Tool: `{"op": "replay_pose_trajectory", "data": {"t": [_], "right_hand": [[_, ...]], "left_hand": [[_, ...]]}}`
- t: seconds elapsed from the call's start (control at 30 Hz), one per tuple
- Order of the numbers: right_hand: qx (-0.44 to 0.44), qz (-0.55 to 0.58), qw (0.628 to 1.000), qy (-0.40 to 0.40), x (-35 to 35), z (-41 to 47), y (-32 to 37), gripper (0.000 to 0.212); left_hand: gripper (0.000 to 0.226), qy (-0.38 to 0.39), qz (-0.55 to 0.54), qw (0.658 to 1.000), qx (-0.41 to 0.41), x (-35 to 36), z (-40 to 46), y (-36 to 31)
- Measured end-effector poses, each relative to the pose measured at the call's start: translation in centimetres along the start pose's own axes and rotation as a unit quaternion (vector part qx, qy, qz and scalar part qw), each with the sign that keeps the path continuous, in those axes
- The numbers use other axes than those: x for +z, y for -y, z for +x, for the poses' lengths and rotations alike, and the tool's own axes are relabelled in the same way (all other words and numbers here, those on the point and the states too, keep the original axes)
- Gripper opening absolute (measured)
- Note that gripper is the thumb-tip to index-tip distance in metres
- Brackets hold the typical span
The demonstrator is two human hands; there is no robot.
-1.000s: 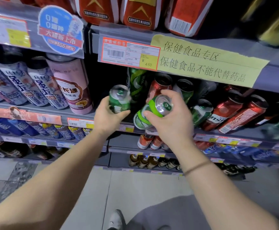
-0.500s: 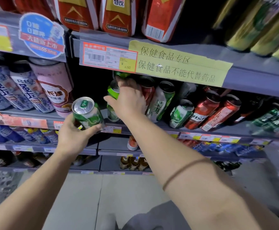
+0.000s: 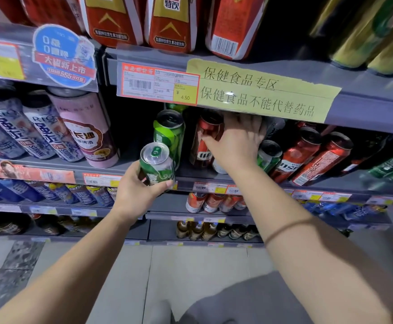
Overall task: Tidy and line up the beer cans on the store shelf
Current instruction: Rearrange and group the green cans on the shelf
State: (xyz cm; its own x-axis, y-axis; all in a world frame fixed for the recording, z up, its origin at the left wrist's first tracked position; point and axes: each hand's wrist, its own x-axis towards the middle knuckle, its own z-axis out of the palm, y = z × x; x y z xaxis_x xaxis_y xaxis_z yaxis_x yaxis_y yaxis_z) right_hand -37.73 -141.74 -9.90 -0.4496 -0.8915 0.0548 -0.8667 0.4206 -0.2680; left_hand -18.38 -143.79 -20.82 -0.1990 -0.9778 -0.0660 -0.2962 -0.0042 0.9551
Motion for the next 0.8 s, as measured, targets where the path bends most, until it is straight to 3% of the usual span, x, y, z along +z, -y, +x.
{"op": "replay_pose_trajectory", "data": {"t": [0.07,0.17,0.27,0.37,0.53,0.8], "right_hand": [[0.015,-0.055,0.998,0.033,0.2,1.2,-0.4,0.066],[0.004,-0.093,0.996,-0.001,1.7,2.6,-0.5,0.082],[0.003,-0.035,0.999,0.016,3.0,2.0,-0.5,0.073],[-0.041,0.007,0.998,-0.056,4.1,0.2,-0.4,0.057],[-0.095,0.083,0.980,-0.152,4.7,-2.7,-1.7,0.069],[-0.008,0.345,0.932,-0.108,1.8,-7.2,-6.2,0.069]], "left_hand": [[0.046,0.004,0.001,1.000,0.002,0.4,0.1,0.0],[0.048,0.009,-0.001,1.000,0.005,0.9,0.4,0.3],[0.049,0.011,-0.002,1.000,0.003,1.1,0.6,0.5],[0.048,0.011,-0.009,1.000,0.002,1.3,0.3,0.4],[0.048,0.012,-0.007,1.000,0.015,1.9,-0.6,-0.3],[0.046,0.027,0.022,0.999,0.034,5.4,-2.9,-2.2]]}}
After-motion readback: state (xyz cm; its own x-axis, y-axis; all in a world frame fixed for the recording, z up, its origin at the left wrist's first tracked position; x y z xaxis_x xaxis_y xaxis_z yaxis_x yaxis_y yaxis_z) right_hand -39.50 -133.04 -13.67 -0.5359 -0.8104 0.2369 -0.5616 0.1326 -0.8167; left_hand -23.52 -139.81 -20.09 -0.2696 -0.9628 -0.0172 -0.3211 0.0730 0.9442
